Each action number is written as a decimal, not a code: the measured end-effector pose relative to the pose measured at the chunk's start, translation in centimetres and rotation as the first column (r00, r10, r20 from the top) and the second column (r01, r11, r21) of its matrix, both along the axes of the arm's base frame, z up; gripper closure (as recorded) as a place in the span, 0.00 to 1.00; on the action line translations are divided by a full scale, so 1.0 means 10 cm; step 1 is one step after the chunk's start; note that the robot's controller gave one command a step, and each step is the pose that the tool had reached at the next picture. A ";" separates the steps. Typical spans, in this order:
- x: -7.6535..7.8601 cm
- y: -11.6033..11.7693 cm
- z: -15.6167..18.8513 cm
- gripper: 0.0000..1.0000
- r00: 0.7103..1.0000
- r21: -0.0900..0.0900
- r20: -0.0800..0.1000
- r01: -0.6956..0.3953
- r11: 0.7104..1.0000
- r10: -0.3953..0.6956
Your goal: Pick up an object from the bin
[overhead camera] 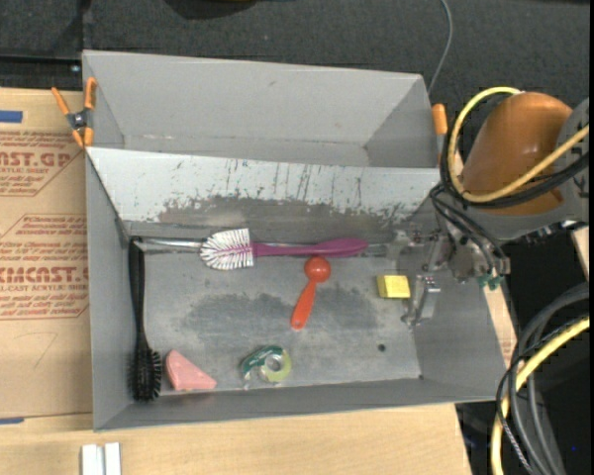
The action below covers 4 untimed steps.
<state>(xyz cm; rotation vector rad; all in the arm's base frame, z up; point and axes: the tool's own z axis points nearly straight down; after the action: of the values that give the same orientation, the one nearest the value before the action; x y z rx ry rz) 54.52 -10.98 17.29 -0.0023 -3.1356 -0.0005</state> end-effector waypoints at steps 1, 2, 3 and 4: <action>0.02 0.01 0.05 0.00 1.000 -0.001 0.008 -0.002 1.000 0.002; 0.20 0.91 -0.95 0.00 0.935 0.001 0.007 -0.355 0.935 0.355; 0.05 1.12 -1.03 0.00 0.977 -0.001 0.010 -0.215 0.977 0.215; 0.16 1.01 -1.04 0.00 0.932 0.002 0.008 -0.363 0.932 0.363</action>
Offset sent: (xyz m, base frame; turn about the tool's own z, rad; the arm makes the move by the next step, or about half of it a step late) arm 0.0209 0.0975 -0.1029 -0.3943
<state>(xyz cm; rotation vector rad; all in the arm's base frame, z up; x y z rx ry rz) 56.11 -0.93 6.93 0.5786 -3.0898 -0.0046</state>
